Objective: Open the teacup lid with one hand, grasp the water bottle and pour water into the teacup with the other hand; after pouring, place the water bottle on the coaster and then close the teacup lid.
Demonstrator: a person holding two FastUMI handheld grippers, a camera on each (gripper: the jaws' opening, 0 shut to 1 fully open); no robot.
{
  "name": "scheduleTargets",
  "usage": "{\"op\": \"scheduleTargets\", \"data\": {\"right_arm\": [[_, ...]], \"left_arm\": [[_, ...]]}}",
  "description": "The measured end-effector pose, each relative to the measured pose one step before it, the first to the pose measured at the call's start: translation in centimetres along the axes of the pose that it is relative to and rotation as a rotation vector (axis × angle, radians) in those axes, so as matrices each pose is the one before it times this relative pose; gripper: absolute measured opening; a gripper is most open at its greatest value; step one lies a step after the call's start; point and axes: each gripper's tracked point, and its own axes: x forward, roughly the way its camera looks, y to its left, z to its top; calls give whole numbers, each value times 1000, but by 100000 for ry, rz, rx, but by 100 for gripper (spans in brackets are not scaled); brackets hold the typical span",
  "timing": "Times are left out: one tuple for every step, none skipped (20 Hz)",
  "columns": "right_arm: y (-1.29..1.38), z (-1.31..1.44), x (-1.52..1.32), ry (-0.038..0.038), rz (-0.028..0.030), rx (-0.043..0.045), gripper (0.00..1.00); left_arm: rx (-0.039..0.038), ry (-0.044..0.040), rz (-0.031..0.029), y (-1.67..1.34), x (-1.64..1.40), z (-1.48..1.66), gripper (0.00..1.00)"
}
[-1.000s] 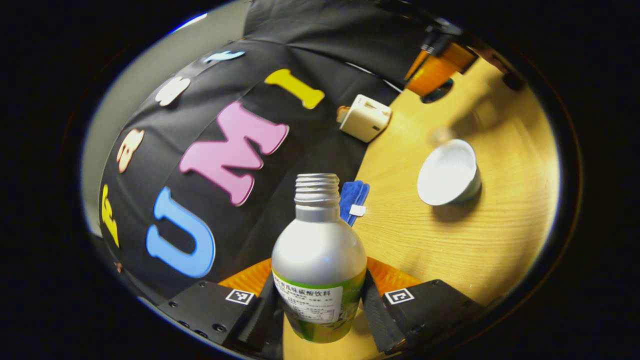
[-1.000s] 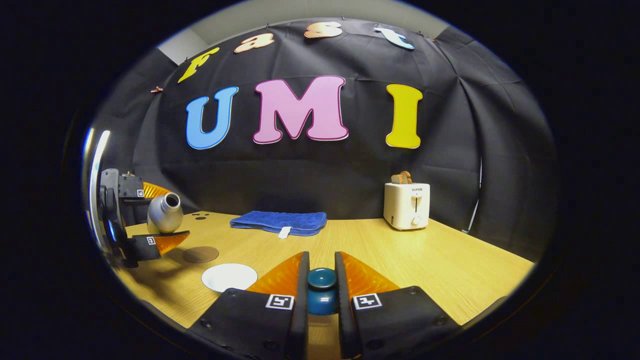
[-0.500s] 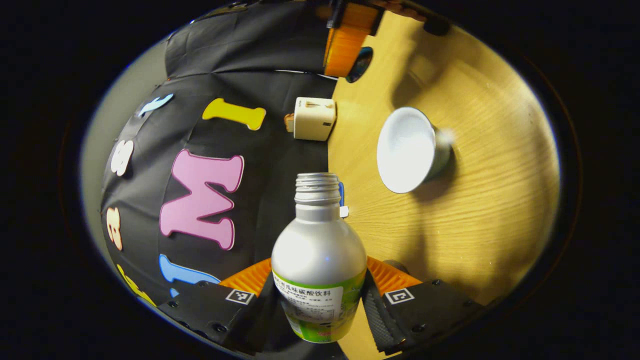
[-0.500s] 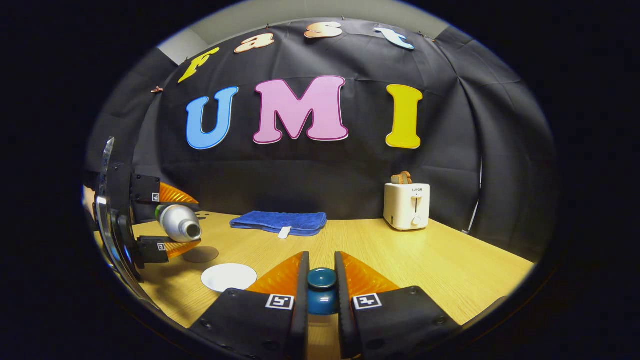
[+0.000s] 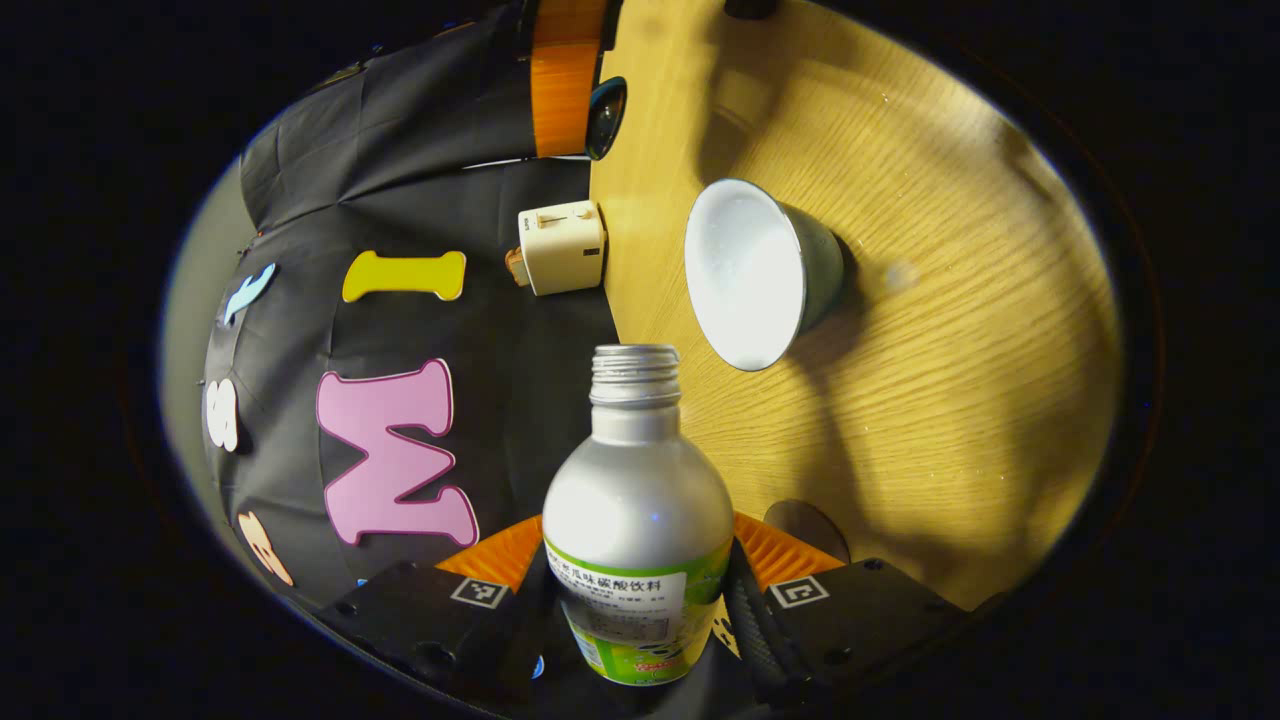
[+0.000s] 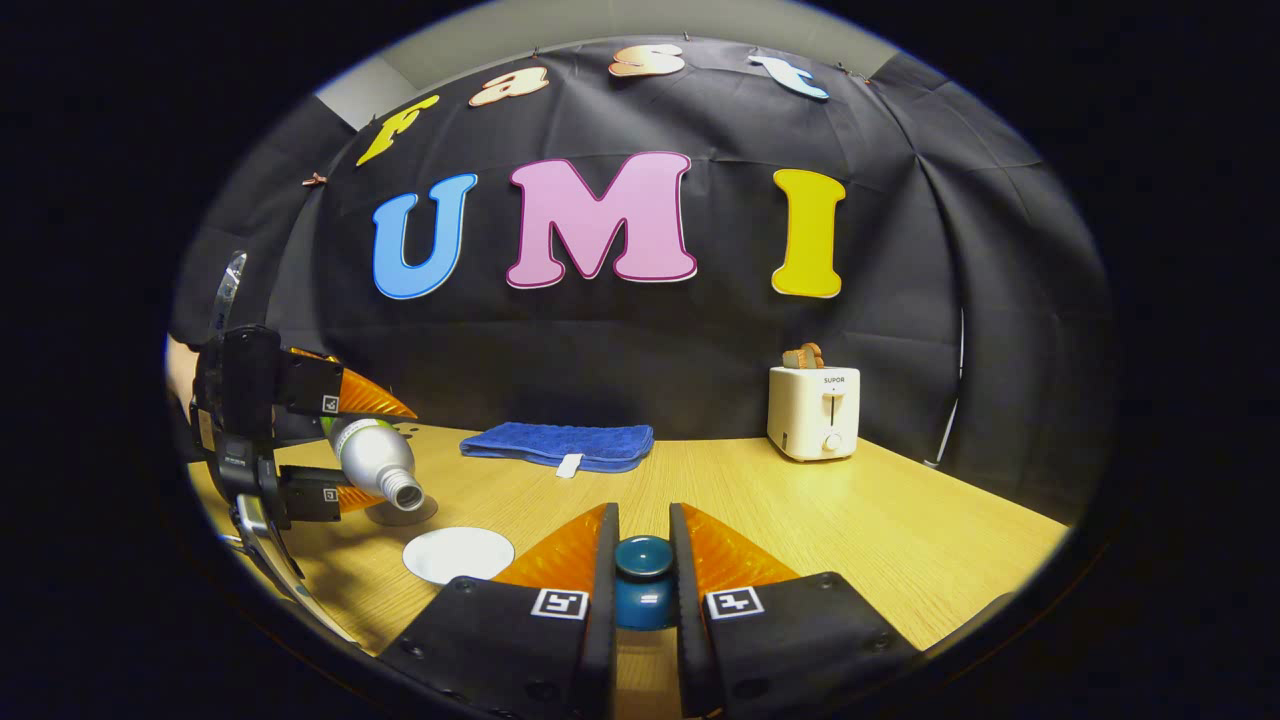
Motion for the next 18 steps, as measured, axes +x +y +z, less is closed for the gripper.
{"op": "scheduleTargets", "data": {"right_arm": [[-10,45,-31,8,20,-3,28],[4,-39,40,12,12,6,28],[-33,-18,-5,4,23,2,28],[-5,39,2,8,11,3,28],[-15,30,-41,16,31,9,28],[24,-20,-5,6,31,1,28],[49,-14,54,-3,359,56,28],[31,-16,15,-17,225,18,28],[9,46,-36,1,40,0,28],[20,-29,15,10,16,-9,28],[-35,-23,-13,-11,-5,5,28],[-8,14,45,22,-6,-5,28],[13,14,-37,-62,-33,-52,28],[-42,-27,7,47,-11,33,28],[2,17,6,-21,24,-16,28],[20,-18,-16,14,-32,15,28],[0,14,5,-4,29,-10,28],[2,-8,-3,-12,-16,6,28]], "left_arm": [[1891,49,-203,12,69,21,80],[1649,-31,-513,-56,71,82,80],[1519,311,-527,-121,182,112,80],[1583,-38,-295,117,220,71,80],[1688,-68,-54,62,207,108,80],[1639,55,183,62,-20,30,80],[1527,-25,246,108,71,45,80],[1404,159,-241,143,-216,58,80],[1354,132,-130,62,-60,92,80],[1269,231,-190,90,7,-136,80],[1223,484,-324,-32,31,-98,80],[991,142,-254,120,35,-78,80],[1142,-8,-397,-20,119,19,80],[1450,190,-246,110,-160,-172,80],[1318,162,6,217,-6,-38,80],[860,55,280,283,-264,-117,80],[687,160,428,62,-53,6,80],[529,224,318,103,-96,0,80]]}}
